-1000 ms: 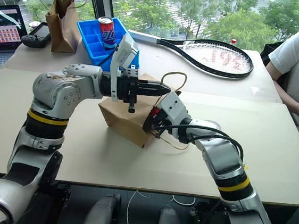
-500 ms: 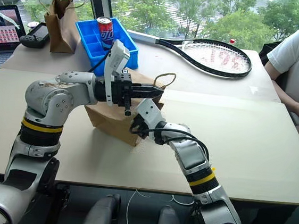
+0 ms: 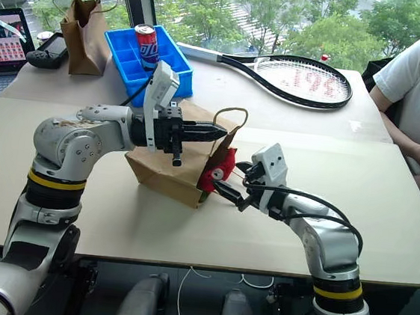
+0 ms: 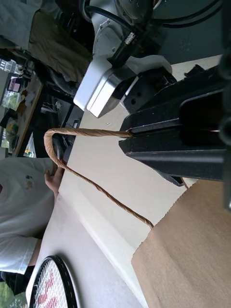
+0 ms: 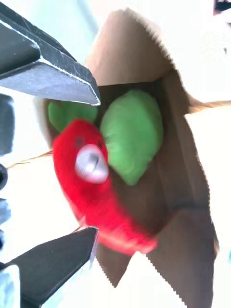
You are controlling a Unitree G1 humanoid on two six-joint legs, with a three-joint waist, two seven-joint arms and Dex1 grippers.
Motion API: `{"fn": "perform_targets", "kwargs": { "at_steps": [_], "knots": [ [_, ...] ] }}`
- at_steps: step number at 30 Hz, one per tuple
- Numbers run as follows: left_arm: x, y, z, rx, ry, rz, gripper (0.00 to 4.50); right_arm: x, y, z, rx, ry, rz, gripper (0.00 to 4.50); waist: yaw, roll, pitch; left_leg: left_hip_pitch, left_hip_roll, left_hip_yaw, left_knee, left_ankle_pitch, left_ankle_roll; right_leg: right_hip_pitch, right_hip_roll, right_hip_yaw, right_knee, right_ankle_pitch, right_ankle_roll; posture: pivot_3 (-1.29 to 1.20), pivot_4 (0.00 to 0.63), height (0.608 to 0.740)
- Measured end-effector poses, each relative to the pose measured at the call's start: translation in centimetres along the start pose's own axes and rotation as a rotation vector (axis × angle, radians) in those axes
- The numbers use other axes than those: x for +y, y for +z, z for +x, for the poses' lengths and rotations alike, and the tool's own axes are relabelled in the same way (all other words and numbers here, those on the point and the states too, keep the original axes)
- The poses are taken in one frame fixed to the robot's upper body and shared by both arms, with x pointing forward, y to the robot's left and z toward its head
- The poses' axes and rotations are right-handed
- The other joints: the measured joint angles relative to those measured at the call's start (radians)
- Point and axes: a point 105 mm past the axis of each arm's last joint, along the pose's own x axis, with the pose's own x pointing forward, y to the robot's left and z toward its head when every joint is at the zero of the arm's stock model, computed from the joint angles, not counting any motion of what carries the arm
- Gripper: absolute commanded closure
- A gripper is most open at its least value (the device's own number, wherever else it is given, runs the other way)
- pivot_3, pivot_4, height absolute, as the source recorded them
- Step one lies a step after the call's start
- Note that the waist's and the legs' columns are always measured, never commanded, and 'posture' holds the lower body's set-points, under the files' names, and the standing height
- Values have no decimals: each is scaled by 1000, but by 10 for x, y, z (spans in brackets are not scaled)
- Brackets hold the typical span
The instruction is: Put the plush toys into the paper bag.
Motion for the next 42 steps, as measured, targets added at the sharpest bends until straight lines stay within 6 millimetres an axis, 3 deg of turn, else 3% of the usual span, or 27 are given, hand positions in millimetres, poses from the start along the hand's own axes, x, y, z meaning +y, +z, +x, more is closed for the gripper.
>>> {"fn": "perform_targets", "kwargs": {
  "at_steps": [4, 9, 12, 18, 22, 27, 32, 40, 42],
  "knots": [
    [5, 0, -4, 6, 13, 0, 4500, 14, -41, -31, 130, 4, 292, 36, 9, 0, 0, 0, 0, 0, 0, 0, 0, 0, 0, 0, 0, 0, 0, 0, 150, 734],
    [5, 2, -3, -3, 5, 13, 4500, 32, -61, -30, 146, -8, 461, 36, 0, 0, 0, 1, 0, 0, 0, -1, -1, -1, 0, 0, -1, 0, 0, 0, 150, 734],
    [5, 2, -4, -2, 5, 13, 4500, 26, -60, -26, 136, -68, 452, 36, -1, 0, 0, 1, 0, 0, 1, -1, -1, 0, 0, 0, -1, -1, 1, 0, 150, 734],
    [5, 2, -3, -1, 2, 13, 4500, -17, -25, -15, 5, -237, 315, 36, -3, 0, 0, 1, 0, 0, 1, -1, -1, 0, 0, 0, -1, 0, 1, 0, 150, 734],
    [6, 3, -3, 1, 6, 12, 4500, -42, -24, 6, -9, -301, 330, 36, -5, 0, 0, 0, 0, 0, 0, 2, 3, -1, 0, 1, -1, 1, -1, 0, 150, 734],
    [5, 8, 0, 1, -6, 29, 4500, -44, -37, 39, 25, -281, 358, 36, -13, 0, 0, 0, 0, 0, -1, 4, 7, -1, 0, 1, 0, 2, 1, 0, 150, 734],
    [7, 7, -1, 6, 0, 24, 4500, -38, -39, 54, -6, -251, 381, 1409, -14, 0, 0, 0, 0, 0, -1, 4, 7, 0, 0, 0, 0, 3, 4, 0, 150, 734],
    [7, 7, -2, 11, 3, 27, 4500, -27, -29, 56, -51, -159, 341, 4170, -15, 1, 0, 0, 0, 0, -1, 4, 6, -1, 0, 0, 0, 1, 1, 0, 150, 734],
    [7, 6, -2, 12, 2, 27, 4500, -20, -22, 55, -57, -119, 297, 4492, -15, 1, 0, 0, 0, 0, -1, 3, 5, -1, 0, 1, 0, 1, 1, 0, 150, 734]
  ]
}}
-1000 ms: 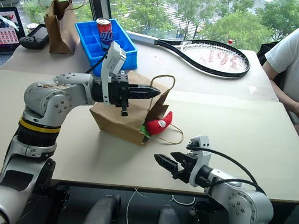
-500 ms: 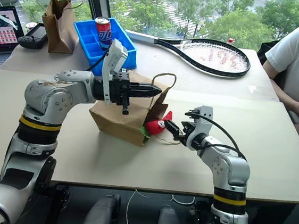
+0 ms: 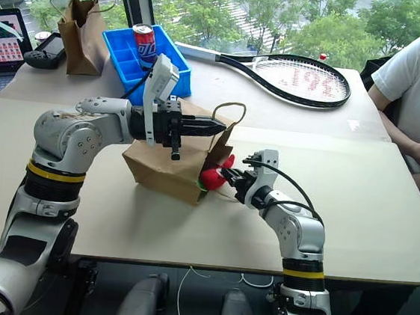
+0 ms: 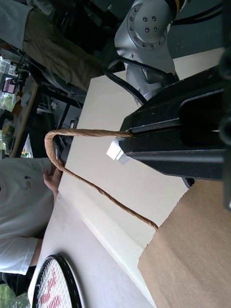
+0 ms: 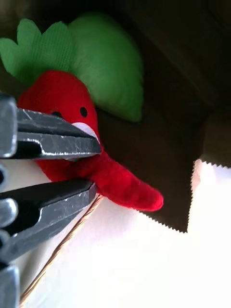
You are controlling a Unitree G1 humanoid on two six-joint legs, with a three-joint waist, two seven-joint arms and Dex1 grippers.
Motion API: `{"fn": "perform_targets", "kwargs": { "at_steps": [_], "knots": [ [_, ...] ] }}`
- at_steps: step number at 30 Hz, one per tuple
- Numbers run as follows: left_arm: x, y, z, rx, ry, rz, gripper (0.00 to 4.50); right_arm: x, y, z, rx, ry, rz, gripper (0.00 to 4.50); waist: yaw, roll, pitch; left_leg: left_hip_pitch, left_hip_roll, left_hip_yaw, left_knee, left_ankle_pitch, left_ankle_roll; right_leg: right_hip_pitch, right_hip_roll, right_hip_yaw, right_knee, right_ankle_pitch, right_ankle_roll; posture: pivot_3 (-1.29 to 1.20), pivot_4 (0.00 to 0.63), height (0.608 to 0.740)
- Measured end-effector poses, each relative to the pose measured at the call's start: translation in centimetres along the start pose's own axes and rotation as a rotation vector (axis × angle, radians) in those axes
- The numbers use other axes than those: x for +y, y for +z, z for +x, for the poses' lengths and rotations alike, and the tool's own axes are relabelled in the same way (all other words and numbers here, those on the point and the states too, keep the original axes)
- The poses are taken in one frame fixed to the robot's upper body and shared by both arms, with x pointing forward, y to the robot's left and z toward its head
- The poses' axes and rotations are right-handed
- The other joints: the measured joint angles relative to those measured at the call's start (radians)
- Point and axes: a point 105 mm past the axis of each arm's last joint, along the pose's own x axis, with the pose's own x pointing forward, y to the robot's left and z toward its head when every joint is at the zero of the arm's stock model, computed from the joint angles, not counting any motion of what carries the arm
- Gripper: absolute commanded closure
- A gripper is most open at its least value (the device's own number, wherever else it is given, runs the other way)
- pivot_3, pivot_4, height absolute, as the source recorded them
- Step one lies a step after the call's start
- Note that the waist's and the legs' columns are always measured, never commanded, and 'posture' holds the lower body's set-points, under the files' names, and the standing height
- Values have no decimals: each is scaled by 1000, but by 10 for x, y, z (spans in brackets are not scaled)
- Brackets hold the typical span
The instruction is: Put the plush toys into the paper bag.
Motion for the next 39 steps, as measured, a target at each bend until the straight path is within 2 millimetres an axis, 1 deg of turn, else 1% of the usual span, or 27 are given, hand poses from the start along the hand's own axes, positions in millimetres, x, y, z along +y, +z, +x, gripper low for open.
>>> {"fn": "perform_targets", "kwargs": {
  "at_steps": [2, 9, 12, 14, 18, 22, 26, 27, 29, 31, 35, 36, 37, 38, 39],
  "knots": [
    [0, 0, 0, 2, -2, 0, 4500, 10, 3, 0, 5, 48, -38, 4492, 0, 0, 0, 0, 0, 0, 0, -3, -4, 0, 0, 0, 0, 0, 0, 0, 150, 734],
    [-3, -1, 2, 7, -12, 4, 4500, 46, 4, 11, 51, 204, -117, 4492, 0, 0, 0, 0, 0, 0, 0, -2, -4, 0, 0, 0, 0, -1, -1, 0, 150, 734],
    [-6, 0, 3, 4, -21, 6, 4500, 60, 0, 22, 54, 278, -108, 4492, 0, 0, 0, 0, 0, 0, 0, -2, -4, 0, 0, 0, 0, 0, 0, 0, 150, 734],
    [-10, -1, 5, 6, -36, 2, 4500, 69, -7, 31, 61, 329, -103, 4492, 0, 0, 0, 0, 0, 0, 0, -2, -4, 0, 0, 0, 0, 0, 0, 0, 150, 734],
    [-13, -6, 6, 16, -43, -17, 4500, 69, -18, 44, 89, 354, -110, 4492, 1, 0, 0, 0, 0, 0, 0, -3, -4, 0, 0, 0, 0, 0, 1, 0, 150, 734],
    [-14, -10, 5, 23, -35, -27, 4500, 59, -32, 49, 124, 324, -151, 4492, 1, 0, 0, 0, 0, 0, 0, -3, -5, 0, 0, 0, 0, 1, 1, 0, 150, 734],
    [-17, -12, 4, 30, -38, -30, 4500, 57, -30, 47, 99, 314, -157, 4492, 0, 0, 0, 0, 0, 0, 0, -3, -5, 0, 0, 0, 0, 2, 3, 0, 150, 734],
    [-17, -12, 4, 31, -37, -31, 4500, 56, -30, 47, 95, 311, -154, 4172, 0, 0, 0, 0, 0, 0, 0, -3, -5, 0, 0, 0, 0, 2, 3, 0, 150, 734],
    [-16, -17, 1, 39, -31, -46, 4500, 51, -28, 44, 80, 297, -141, 3719, 0, 0, 0, 0, 0, 0, 0, -3, -5, 0, 0, 0, 0, 2, 3, 0, 150, 734],
    [-17, -23, -2, 53, -26, -58, 4500, 49, -25, 40, 59, 293, -134, 3140, 0, 0, 0, 0, 0, 0, 0, -3, -5, 0, 0, 0, 0, 2, 3, 0, 150, 734],
    [-18, -33, -9, 83, -14, -81, 4500, 47, -24, 36, 48, 287, -135, 1787, 0, 0, 0, 0, 0, 0, 0, -3, -6, -1, 0, 0, 1, 0, 0, 0, 150, 734],
    [-19, -33, -11, 87, -11, -79, 4500, 48, -24, 36, 48, 287, -134, 1308, 0, 0, 0, 0, 0, 0, 0, -4, -6, -1, 0, 0, 1, 0, 0, 0, 150, 734],
    [-18, -34, -13, 92, -3, -81, 4500, 48, -25, 36, 49, 288, -134, 1096, 0, 0, 0, 0, 0, 0, 0, -4, -6, -1, 0, 0, 1, 0, -1, 0, 150, 734],
    [-16, -36, -16, 93, 15, -87, 4500, 48, -25, 36, 49, 292, -136, 724, 0, 0, 0, 0, 0, 0, 0, -4, -6, 0, 0, 0, 1, -1, -1, 0, 150, 734],
    [-13, -38, -18, 95, 34, -93, 4500, 48, -25, 35, 49, 296, -138, 485, 0, 0, 0, 0, 0, 0, 0, -4, -6, -1, 0, 0, 1, -1, -1, 0, 150, 734]
  ]
}}
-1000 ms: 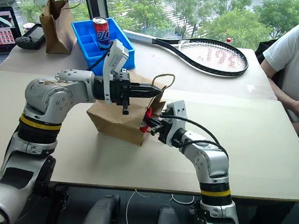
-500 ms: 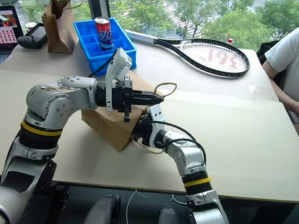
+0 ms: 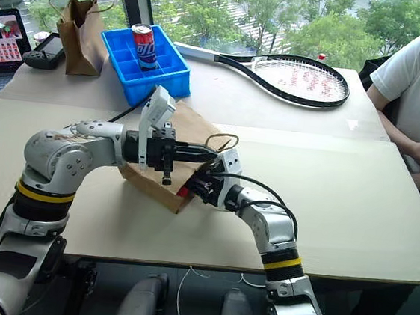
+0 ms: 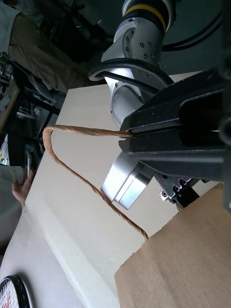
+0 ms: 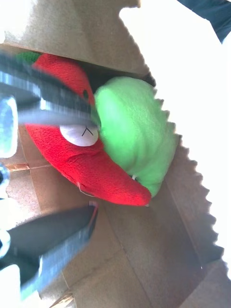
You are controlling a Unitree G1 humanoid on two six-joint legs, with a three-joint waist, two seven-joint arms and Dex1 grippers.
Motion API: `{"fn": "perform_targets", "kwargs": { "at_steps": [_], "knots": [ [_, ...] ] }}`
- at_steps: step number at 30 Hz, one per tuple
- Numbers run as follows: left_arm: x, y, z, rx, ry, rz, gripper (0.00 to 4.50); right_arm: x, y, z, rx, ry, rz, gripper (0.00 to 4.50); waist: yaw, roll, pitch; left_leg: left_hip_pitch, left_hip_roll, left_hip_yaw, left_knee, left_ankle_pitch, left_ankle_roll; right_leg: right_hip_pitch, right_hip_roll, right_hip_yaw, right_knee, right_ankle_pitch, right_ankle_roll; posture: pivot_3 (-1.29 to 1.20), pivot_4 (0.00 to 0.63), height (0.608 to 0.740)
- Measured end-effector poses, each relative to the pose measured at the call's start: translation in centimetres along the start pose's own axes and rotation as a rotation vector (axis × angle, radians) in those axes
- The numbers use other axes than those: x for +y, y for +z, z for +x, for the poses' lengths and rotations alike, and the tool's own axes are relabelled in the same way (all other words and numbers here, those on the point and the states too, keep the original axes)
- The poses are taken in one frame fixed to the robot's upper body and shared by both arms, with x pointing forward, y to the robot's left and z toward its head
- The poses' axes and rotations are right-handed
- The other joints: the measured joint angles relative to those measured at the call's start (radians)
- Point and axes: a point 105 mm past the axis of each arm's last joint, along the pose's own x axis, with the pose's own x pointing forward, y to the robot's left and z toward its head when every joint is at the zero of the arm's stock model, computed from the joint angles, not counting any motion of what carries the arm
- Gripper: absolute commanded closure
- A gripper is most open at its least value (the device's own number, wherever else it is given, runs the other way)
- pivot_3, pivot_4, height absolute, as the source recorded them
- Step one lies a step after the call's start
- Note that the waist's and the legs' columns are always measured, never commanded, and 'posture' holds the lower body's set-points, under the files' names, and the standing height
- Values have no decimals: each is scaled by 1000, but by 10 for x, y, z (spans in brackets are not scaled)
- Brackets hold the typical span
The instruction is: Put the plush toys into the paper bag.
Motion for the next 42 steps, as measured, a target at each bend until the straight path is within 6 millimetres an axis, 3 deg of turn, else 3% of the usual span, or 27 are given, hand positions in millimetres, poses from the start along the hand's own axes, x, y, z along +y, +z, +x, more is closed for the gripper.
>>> {"fn": "perform_targets", "kwargs": {
  "at_steps": [1, 6, 13, 17, 23, 26, 31, 37, 42],
  "knots": [
    [2, -1, -1, 1, 15, -5, 4500, 0, -1, -1, 4, 4, -3, 16, 1, 0, 0, 0, 0, 0, 0, 0, 0, 0, 0, 0, 0, 0, 0, 0, 150, 734],
    [7, -6, -5, 8, 56, -23, 4500, 3, -6, -13, 7, 14, 3, 16, 3, 0, 0, 0, 0, 0, 0, 0, 0, 0, 0, 0, -1, 0, 0, 0, 150, 734],
    [8, -14, -8, 43, 62, -46, 4500, 1, -12, -61, 122, 17, -82, 16, 5, 0, 0, 0, 0, 0, 0, -1, -1, 1, 0, 0, -1, -1, 0, 0, 150, 734],
    [6, -16, -6, 49, 49, -46, 4500, -1, -16, -77, 186, -7, -152, 16, 3, 0, 0, 0, 0, 0, 0, -1, -1, 0, 0, 0, -1, -1, 0, 0, 150, 734],
    [5, -16, -5, 50, 38, -44, 4500, -1, -28, -70, 245, -38, -229, 16, 2, 0, 0, 0, 0, 0, 0, -1, -1, 0, 0, 0, -1, -2, 3, 0, 150, 734],
    [5, -16, -5, 49, 37, -44, 4500, -4, -30, -62, 256, -58, -312, 767, 2, 0, 0, 1, 0, 0, 1, -1, -1, 1, 0, 0, -2, -3, 3, 0, 150, 734],
    [5, -15, -4, 44, 35, -36, 4500, -4, -32, -54, 267, -45, -473, 2436, 1, 0, 0, 2, 0, 0, 1, -1, -1, 1, 0, 0, -2, -3, 4, 0, 150, 734],
    [7, -10, -3, 33, 41, -6, 4500, -2, -33, -50, 200, -44, -470, 4436, 2, 0, 0, 2, 0, 0, 1, 0, -2, 1, 0, 0, -1, -3, 4, 0, 150, 734],
    [18, 14, -6, -16, 82, 66, 4500, -6, -12, -63, 126, -41, -439, 4436, 10, 0, 0, 1, 0, 0, 2, 0, -2, 2, 0, 0, -2, -3, 4, 0, 150, 734]
  ]
}}
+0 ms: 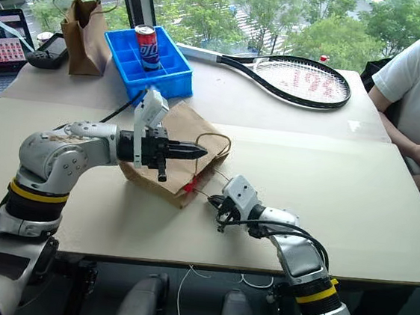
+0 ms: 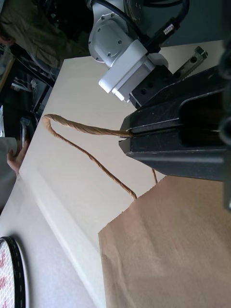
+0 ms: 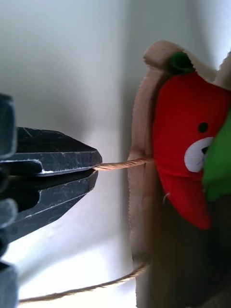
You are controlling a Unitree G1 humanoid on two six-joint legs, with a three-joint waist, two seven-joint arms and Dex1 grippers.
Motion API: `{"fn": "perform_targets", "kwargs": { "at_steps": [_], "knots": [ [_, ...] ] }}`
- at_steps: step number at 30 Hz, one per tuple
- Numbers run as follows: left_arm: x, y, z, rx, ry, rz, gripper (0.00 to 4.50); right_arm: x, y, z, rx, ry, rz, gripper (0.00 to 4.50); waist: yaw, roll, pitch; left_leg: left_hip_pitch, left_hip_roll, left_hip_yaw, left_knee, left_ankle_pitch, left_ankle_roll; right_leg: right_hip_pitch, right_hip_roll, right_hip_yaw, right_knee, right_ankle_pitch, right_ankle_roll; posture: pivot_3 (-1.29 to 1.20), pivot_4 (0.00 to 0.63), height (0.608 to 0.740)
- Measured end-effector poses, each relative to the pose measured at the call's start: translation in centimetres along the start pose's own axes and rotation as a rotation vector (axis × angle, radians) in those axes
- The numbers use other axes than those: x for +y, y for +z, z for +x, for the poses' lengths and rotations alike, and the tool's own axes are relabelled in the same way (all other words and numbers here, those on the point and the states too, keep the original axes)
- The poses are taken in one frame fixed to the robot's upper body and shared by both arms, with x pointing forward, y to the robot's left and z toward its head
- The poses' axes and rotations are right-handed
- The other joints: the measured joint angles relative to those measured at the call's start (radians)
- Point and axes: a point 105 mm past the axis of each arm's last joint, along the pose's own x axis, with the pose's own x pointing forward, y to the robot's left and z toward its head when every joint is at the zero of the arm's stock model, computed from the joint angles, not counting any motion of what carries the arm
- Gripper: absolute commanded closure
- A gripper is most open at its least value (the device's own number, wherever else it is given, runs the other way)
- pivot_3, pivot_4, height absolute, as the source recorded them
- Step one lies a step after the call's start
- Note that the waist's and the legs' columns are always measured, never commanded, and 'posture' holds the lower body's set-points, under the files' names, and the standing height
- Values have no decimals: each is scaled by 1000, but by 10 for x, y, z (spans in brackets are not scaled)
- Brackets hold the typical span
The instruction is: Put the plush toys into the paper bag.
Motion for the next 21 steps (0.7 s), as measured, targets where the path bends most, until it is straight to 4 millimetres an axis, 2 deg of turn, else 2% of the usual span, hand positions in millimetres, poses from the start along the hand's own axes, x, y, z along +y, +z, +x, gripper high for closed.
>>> {"fn": "perform_targets", "kwargs": {
  "at_steps": [3, 7, 13, 17, 21],
  "knots": [
    [12, 12, -2, -26, 46, 46, 4500, -12, 22, -12, -50, -4, 4, 4436, 3, 0, 0, 0, 0, 0, -1, 0, 0, -1, 0, 0, 0, 0, 0, 0, 150, 734],
    [27, 27, -6, -59, 106, 101, 4500, -31, 79, -32, -168, -22, -76, 4436, 2, 0, 0, 0, 0, 0, -2, 0, 0, -1, 0, 0, 1, 0, 0, 0, 150, 734],
    [44, 45, -17, -105, 171, 151, 4500, -31, 136, -43, -233, 27, -179, 4436, 7, 0, 0, -1, 0, 0, -2, 0, 0, -1, 0, 0, 0, 1, -1, 0, 150, 734],
    [46, 49, -19, -118, 186, 164, 4500, -27, 150, -46, -231, 50, -202, 4436, 13, 0, 0, -1, 0, 0, -2, 0, 0, -1, 0, 0, 0, 1, -2, 0, 150, 734],
    [46, 45, -19, -115, 184, 155, 4500, -24, 146, -50, -164, 69, -212, 4436, 17, 0, 0, -1, 0, 0, -2, 0, 0, -1, 0, 0, 0, 2, -5, 0, 150, 734]
  ]
}}
